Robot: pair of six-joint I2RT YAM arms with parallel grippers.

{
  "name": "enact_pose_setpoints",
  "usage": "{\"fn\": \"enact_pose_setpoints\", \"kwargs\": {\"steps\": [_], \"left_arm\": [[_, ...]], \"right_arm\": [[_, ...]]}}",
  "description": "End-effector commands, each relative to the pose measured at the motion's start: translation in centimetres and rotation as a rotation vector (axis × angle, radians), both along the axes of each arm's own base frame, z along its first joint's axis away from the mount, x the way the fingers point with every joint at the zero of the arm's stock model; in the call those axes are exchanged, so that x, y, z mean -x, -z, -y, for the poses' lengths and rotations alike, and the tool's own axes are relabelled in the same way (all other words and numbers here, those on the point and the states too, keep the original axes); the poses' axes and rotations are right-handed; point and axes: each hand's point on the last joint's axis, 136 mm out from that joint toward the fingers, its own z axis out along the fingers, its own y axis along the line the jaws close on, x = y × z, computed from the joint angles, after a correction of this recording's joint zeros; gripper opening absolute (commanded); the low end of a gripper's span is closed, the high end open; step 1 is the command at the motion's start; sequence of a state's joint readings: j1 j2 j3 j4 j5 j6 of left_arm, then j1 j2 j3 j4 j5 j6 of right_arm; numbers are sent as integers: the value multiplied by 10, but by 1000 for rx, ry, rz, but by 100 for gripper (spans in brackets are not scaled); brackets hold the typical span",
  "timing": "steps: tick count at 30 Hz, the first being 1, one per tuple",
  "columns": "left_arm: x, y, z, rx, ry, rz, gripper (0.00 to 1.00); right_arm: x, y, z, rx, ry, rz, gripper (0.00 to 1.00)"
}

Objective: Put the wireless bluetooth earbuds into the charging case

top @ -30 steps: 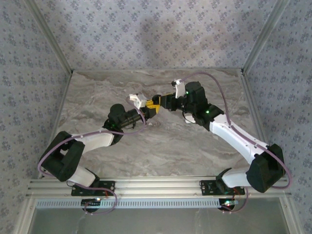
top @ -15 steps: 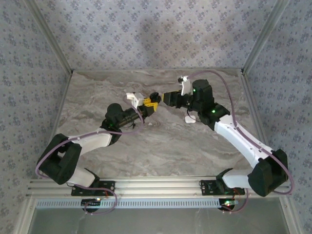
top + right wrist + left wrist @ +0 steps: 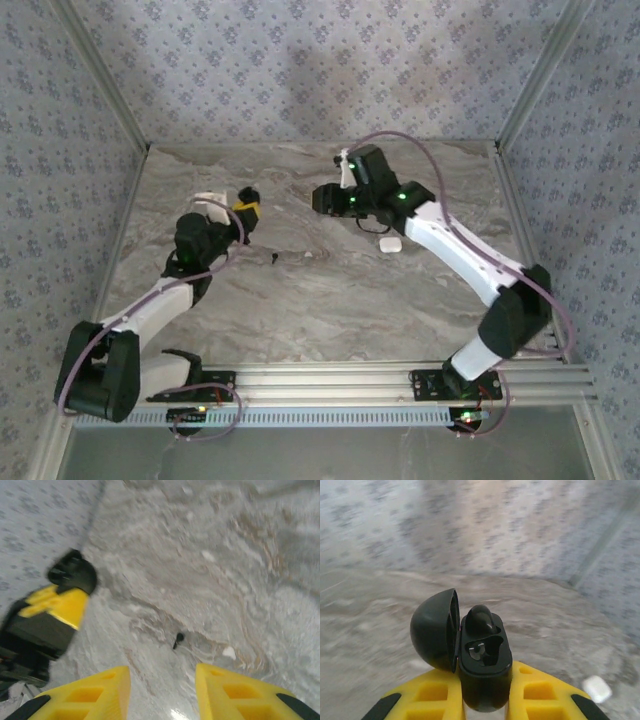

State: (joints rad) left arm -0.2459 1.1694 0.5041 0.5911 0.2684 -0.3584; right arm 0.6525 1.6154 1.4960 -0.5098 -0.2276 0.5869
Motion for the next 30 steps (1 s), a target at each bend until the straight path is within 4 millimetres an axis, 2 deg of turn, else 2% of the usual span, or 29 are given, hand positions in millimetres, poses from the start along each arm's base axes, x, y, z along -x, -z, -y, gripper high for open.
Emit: {"fn": "enact_pose_setpoints", "kwargs": {"steps": [1, 6, 12, 22, 30], "left_arm": [[6, 22, -25, 10, -84, -118, 11], [10, 28, -50, -7, -166, -168, 11], [12, 40, -65, -15, -215, -224, 11], [12, 44, -69, -7, -229, -233, 11], [12, 44, -69, -8, -229, -229, 11]], "right_arm": [[6, 45, -6, 95, 67, -195, 41], [0, 94, -36, 156, 59, -329, 41], [-3, 134, -70, 208, 4, -409, 41], [-1, 179, -107, 255, -83, -498, 38], [0, 201, -117, 255, -95, -536, 36]]}}
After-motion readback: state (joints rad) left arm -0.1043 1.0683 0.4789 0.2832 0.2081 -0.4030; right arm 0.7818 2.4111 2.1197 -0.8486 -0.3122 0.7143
